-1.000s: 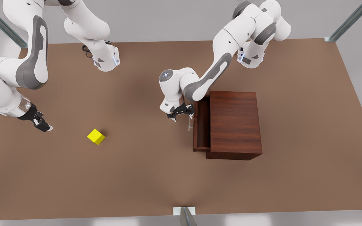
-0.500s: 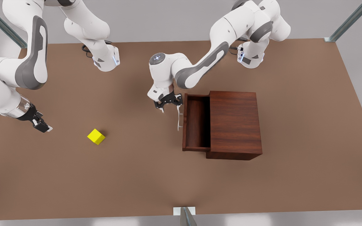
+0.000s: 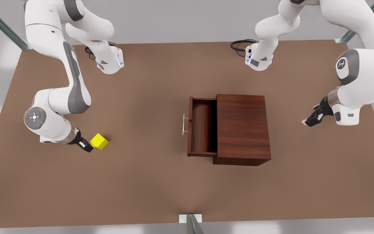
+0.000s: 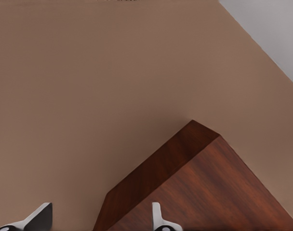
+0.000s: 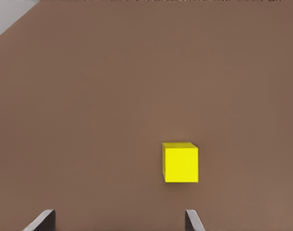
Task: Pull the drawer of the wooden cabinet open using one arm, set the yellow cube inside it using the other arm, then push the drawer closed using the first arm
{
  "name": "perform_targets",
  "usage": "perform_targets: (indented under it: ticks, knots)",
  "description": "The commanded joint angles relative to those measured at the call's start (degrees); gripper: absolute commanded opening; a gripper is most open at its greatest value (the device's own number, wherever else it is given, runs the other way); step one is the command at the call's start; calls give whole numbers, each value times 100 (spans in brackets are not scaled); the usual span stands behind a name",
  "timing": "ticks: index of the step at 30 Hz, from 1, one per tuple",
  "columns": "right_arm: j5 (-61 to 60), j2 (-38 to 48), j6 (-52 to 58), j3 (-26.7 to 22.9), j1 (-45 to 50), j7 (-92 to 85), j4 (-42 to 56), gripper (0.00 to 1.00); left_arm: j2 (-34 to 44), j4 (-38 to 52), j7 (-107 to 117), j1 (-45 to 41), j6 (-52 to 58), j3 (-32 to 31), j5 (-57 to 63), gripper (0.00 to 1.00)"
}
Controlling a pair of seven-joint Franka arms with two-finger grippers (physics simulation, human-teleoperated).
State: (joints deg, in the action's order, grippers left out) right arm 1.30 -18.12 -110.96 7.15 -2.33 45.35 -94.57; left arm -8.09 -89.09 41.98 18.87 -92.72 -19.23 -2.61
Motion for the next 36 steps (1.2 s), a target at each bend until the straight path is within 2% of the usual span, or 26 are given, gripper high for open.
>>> perform_targets:
  ticks: [1, 4, 5, 7, 8, 9, 12, 13, 14, 15, 16, 23, 30, 36]
  knots:
    - [63, -165, -506, -12, -83, -149, -18, 100, 10, 6, -3908, 11, -203, -2, -73, 100]
    - [63, -359, -629, -20, -276, -158, -27, 100, -78, 41, -3890, 29, -80, 7, -47, 100]
    - [72, -377, -646, -12, -312, -167, -97, 100, -254, 128, -3891, -32, -80, 7, 408, 100]
    - [134, -342, -1015, -12, -312, -167, -448, 100, -553, 691, -3952, -85, 307, -20, 428, 100]
    - [125, -245, -1428, -20, -320, -158, -835, 100, -562, 639, -4505, 11, 334, -11, 270, 100]
    - [116, -201, -1587, -20, -320, -149, -1063, 100, -562, 524, -4558, 354, 0, 42, -442, 100]
    - [143, -104, -1894, 6, -303, -158, -1529, 100, -588, 586, -4532, 82, -10, -2, -337, 100]
    - [143, -25, -2096, 6, -312, -158, -1758, 100, -571, 603, -4523, -252, -1, -2, 321, 100]
    - [143, -16, -2158, 15, -312, -149, -1846, 100, -562, 586, -4646, -848, 17, 514, 516, 100]
    - [151, 10, -2202, 15, -303, -149, -1978, 100, -395, 437, -4928, -2553, -71, 2448, -397, 100]
    - [151, 10, -2307, 24, -303, -149, -2066, 100, 0, -248, -4989, -2590, -808, 2538, -724, 100]
    - [151, -69, -3213, 50, -312, -149, -2690, 100, -52, -188, -5227, -2572, -572, 2687, -697, 100]
    - [151, -465, -3591, 59, -470, -404, -2690, 100, -52, -179, -5218, -2581, -475, 2687, -697, 100]
    - [424, -386, -3582, 59, -479, -404, -2927, 100, -43, -179, -5218, -2581, -440, 2687, -697, 100]
